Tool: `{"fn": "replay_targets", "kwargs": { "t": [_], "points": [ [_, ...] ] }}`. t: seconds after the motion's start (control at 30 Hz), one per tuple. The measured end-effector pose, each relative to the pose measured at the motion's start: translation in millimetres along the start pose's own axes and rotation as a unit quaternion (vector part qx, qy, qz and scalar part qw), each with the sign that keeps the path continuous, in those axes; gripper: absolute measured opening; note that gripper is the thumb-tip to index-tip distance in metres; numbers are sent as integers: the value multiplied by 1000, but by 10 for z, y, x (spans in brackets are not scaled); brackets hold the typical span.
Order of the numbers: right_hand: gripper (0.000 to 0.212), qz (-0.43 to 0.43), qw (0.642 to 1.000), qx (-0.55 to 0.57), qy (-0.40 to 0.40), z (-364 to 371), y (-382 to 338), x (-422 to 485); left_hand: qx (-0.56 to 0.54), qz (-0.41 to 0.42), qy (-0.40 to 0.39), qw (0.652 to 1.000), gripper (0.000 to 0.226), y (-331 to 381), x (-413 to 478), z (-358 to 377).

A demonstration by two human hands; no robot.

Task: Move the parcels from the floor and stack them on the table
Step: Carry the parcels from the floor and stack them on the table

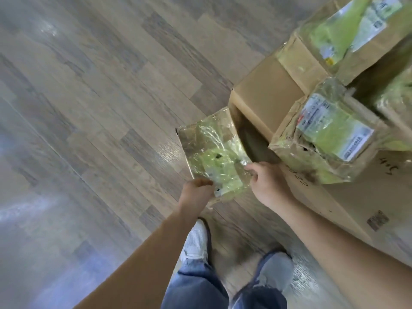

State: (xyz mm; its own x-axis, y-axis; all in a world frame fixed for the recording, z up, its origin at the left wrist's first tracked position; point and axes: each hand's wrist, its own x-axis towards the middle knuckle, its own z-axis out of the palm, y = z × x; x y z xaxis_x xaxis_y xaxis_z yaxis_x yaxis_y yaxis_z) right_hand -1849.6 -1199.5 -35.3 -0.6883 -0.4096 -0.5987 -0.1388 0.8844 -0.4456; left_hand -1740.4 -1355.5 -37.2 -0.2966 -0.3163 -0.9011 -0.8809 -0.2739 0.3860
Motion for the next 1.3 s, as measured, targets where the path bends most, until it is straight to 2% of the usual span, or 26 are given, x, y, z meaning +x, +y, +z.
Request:
{"fn": "replay_targets", "kwargs": {
  "t": [0.1,0.2,0.27,0.33,0.43,0.57,0.7,0.8,0.93,1.07,1.17,1.3],
  "points": [
    [30,-6,998,68,15,-453,-524,-343,-30,56,74,995,21,279,-649,-402],
    [21,-3,989,141,37,-1234,-1142,-813,-22,116,98,988,16,790,-1601,-828],
    [19,-6,984,164,66,-1868,-1514,-1203,12,158,80,984,17,1171,-2304,-1027],
    [20,-6,978,185,97,-2524,-1808,-1593,50,201,37,978,35,1554,-2975,-1126],
    [21,-4,960,218,176,-3446,-2083,-2203,98,284,-15,954,49,2053,-3854,-1059],
    [20,-7,935,234,267,-4423,-2157,-3056,119,418,10,901,47,2656,-4789,-738],
    [18,1,889,274,367,-5228,-1917,-3962,134,525,-3,840,40,3117,-5622,-224],
    [11,-10,857,291,426,-5758,-1541,-4680,147,579,-56,800,35,3299,-6243,321],
    [16,-1,821,280,498,-6277,-815,-5632,148,636,-108,750,31,3362,-7011,1214],
    [11,-16,786,327,525,-6546,9,-6556,140,679,-143,707,40,3302,-7701,2114],
    [10,-19,782,355,512,-6723,578,-7137,136,706,-162,676,51,3281,-8170,2730],
    [13,-41,776,371,508,-6918,1105,-7629,151,730,-159,648,50,3255,-8632,3303]
  ]
}}
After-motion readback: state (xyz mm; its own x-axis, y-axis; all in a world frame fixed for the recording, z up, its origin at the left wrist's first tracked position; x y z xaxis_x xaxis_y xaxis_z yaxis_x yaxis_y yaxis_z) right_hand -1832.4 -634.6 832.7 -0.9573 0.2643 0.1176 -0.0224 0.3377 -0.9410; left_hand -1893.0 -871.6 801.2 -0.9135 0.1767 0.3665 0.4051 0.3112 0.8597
